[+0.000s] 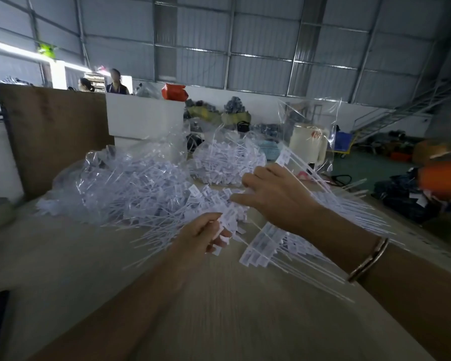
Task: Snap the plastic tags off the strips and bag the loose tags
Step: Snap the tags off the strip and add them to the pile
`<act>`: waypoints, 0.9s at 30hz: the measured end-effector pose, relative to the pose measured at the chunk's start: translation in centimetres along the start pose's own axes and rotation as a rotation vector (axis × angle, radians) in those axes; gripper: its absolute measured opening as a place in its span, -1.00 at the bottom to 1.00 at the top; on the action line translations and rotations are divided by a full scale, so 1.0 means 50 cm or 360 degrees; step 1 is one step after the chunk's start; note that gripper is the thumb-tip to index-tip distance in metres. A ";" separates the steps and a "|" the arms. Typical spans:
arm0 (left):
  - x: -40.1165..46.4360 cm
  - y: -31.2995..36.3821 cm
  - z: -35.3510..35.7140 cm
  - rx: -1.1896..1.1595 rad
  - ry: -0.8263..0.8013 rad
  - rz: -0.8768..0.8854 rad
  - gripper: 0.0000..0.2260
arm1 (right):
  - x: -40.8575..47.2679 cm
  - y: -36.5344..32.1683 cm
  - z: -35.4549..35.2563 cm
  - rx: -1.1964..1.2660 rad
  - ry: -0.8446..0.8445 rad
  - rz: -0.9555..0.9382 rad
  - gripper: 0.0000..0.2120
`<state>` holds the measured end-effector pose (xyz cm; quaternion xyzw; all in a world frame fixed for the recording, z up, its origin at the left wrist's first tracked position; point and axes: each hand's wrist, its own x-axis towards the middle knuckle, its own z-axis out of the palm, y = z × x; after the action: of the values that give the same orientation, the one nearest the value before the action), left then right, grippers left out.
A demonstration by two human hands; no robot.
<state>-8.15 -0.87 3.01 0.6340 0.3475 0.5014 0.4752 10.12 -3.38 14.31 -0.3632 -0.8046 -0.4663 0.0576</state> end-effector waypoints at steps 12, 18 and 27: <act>-0.006 0.034 -0.040 -0.0665 0.0120 -0.0153 -0.55 | 0.006 -0.084 -0.082 0.0473 -0.0462 0.0243 -0.70; -0.031 0.003 -0.050 0.0802 -0.0086 -0.0077 -0.78 | -0.063 -0.174 -0.008 0.1331 -0.1048 0.0557 -0.75; -0.039 -0.010 -0.012 0.1265 -0.0262 0.0137 -0.83 | -0.134 -0.131 0.070 0.1068 -0.0978 0.0652 -0.59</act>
<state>-9.20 -2.34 1.97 0.8203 0.4480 0.2952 0.1981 11.71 -6.12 4.83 -0.5958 -0.8022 -0.0323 0.0218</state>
